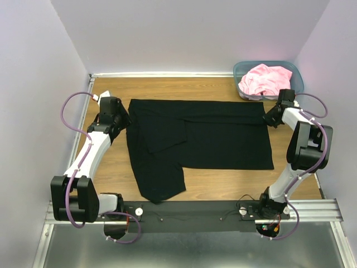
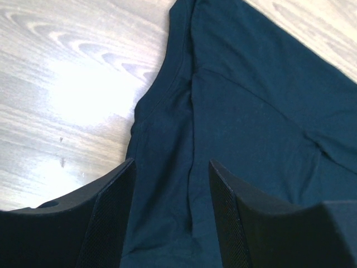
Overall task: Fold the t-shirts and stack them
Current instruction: Fold the tshirt
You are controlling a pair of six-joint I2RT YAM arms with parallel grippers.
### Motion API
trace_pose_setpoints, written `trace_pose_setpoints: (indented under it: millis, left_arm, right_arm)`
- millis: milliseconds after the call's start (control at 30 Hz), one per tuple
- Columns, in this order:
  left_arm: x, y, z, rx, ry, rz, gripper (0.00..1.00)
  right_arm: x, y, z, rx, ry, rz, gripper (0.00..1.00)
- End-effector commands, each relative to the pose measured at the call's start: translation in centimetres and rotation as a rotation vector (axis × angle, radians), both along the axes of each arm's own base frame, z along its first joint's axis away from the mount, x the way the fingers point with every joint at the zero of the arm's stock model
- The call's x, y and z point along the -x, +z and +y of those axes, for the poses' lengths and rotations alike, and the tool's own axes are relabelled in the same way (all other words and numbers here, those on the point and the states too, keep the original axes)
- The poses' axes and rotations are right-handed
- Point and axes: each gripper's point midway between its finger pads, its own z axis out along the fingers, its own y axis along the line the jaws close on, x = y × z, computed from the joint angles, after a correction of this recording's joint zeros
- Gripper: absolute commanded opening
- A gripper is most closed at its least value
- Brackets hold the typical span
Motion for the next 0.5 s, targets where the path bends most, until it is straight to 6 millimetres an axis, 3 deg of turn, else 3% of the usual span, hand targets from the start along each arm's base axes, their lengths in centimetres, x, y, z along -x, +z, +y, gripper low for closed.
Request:
trace_pose_setpoints:
  millis: [0,300,367,433,467]
  left_arm:
    - [1.5,-1.5,0.5,-0.020,0.019,0.056,0.63]
    - [4.0,-3.8,1.0,-0.014,0.052,0.153,0.67]
    - [4.6,-4.2,1.2,-0.013,0.061,0.165,0.70]
    - [5.2,-4.7,1.2,-0.005,0.060,0.190,0.70]
    - [5.4,-4.9,1.2,-0.004,0.062,0.197,0.70]
  right_arm:
    - [1.8,0.1,-0.1,-0.001,-0.007,0.039,0.01]
    - [3.0,-1.9,-0.7,0.031,-0.012,0.110,0.04]
    - [2.9,-1.7,-1.1,0.053,-0.011,0.112,0.13]
    - [2.8,-1.1,-1.2,0.063,0.002,0.103,0.33]
    - [2.8,-0.7,-1.2,0.066,0.006,0.093,0.38]
